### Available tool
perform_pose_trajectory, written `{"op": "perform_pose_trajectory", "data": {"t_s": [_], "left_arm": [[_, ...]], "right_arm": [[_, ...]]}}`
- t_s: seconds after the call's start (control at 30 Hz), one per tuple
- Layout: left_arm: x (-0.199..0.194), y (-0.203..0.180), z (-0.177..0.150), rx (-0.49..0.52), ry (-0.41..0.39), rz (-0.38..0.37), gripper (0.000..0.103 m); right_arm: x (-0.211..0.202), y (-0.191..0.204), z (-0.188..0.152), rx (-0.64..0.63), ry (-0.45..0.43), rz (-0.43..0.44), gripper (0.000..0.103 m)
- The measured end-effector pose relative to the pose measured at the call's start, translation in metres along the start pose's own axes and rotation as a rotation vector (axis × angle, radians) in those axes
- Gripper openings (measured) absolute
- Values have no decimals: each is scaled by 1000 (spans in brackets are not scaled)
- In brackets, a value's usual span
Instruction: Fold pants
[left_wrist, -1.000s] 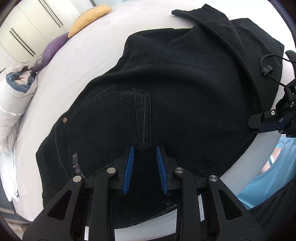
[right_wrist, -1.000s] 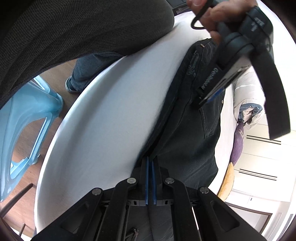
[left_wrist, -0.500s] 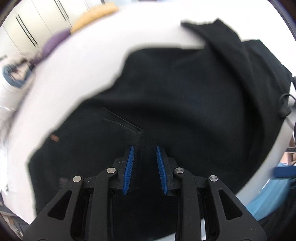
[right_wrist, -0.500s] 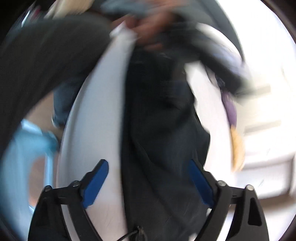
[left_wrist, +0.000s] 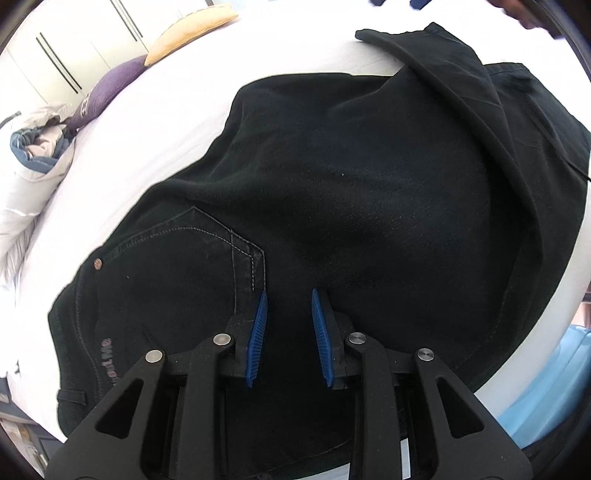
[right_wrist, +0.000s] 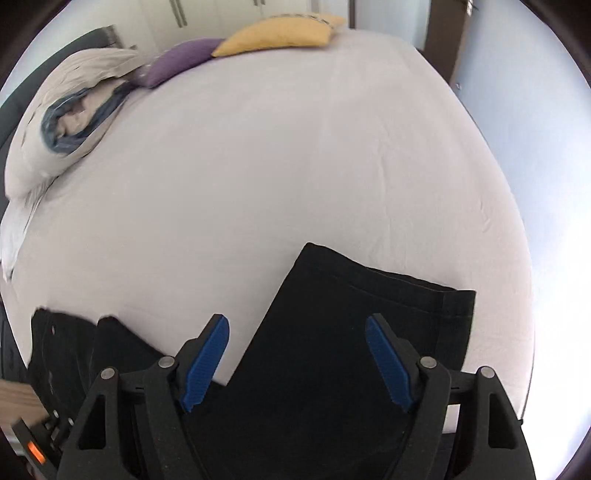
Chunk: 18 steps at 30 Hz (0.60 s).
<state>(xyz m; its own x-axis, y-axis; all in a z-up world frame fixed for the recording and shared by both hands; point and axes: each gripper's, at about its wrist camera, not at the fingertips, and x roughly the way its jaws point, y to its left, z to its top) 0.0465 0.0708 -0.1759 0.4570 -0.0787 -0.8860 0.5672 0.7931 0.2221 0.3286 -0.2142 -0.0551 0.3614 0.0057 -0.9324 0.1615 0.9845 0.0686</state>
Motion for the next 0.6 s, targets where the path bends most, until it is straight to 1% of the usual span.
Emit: {"op": "perform_pose_trajectory", "data": {"t_s": [0.03,0.07,0.2,0.23,0.3,0.37,0.4,0.47,0.5,0.53,0.57,0.6], "left_arm": [[1,1,1,1,3,-3,24],[0,3,1,1,7,-5,24],[1,6,4,3,8,2,24],[1,6,5,3,7,7,24],[2,3,4,1,5,15,24],[6,-3,7,3,3,21,24],[7,-5,6,1,2,23,24],[7,-10,4,-1,1,25,24],[7,-11,4,-1,0,27,24],[6,-13,3,-2,0,30,24],[6,-15,3,-1,0,33,24],[6,-16,3,1,0,36,24]], "right_arm": [[9,0,6,15,18,-21,79],[18,1,13,15,30,-66,79],[44,3,26,43,68,-157,79],[48,2,29,59,76,-174,79],[61,2,29,73,125,-186,79],[69,3,24,74,153,-196,77],[73,2,22,75,164,-199,71],[75,2,21,77,159,-188,67],[75,2,21,75,154,-184,62],[74,3,21,71,152,-175,52],[72,4,20,66,149,-150,46],[70,4,19,68,147,-129,27]]}}
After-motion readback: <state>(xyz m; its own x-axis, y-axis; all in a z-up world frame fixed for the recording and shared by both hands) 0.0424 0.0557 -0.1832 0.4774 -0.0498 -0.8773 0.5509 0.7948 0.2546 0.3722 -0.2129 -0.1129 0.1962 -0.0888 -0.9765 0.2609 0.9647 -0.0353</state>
